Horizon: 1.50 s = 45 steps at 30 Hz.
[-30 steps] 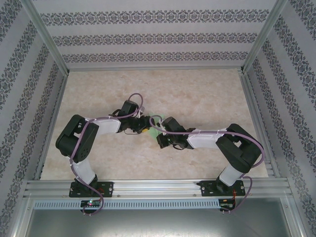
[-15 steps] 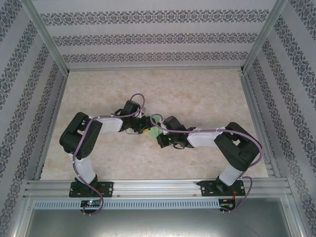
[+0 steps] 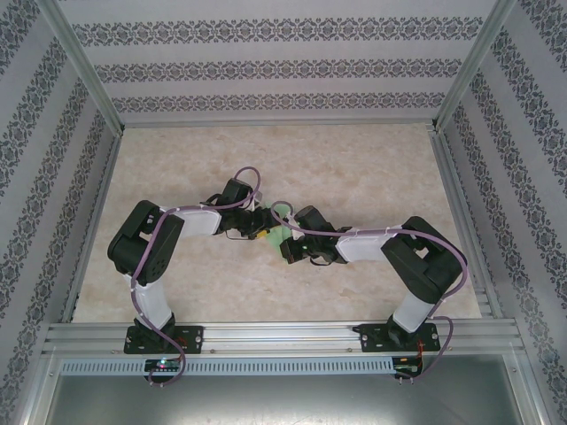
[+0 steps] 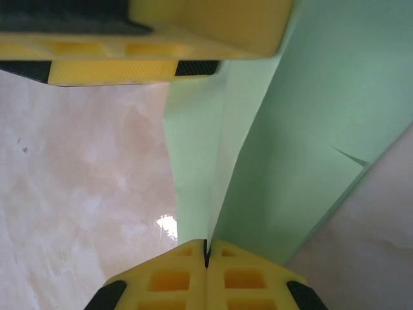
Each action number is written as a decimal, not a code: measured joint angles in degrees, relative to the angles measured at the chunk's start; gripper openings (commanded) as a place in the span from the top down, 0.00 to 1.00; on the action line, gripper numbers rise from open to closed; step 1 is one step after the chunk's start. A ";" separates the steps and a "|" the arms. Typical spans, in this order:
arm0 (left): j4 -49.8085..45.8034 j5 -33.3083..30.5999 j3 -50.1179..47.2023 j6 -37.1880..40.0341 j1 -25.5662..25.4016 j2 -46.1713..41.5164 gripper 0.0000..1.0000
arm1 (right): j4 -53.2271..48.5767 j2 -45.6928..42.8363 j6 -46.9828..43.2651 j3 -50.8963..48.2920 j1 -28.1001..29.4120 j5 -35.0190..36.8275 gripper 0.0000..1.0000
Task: Fold a paper plane with a square sheet of paper (fold left side to right side)
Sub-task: Fourth fold the wing at the center of the table.
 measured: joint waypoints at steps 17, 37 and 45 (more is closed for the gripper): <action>-2.58 -0.46 1.40 0.70 -0.02 0.26 0.45 | 0.35 0.07 0.39 -0.31 -1.11 -1.25 0.93; -4.81 -1.20 3.08 1.81 -0.31 0.98 0.45 | 0.39 -0.07 0.39 -0.57 -2.25 -1.97 0.87; -4.98 -1.27 3.43 1.81 -0.33 1.27 0.45 | 0.42 -0.09 0.59 -0.57 -2.99 -3.45 0.80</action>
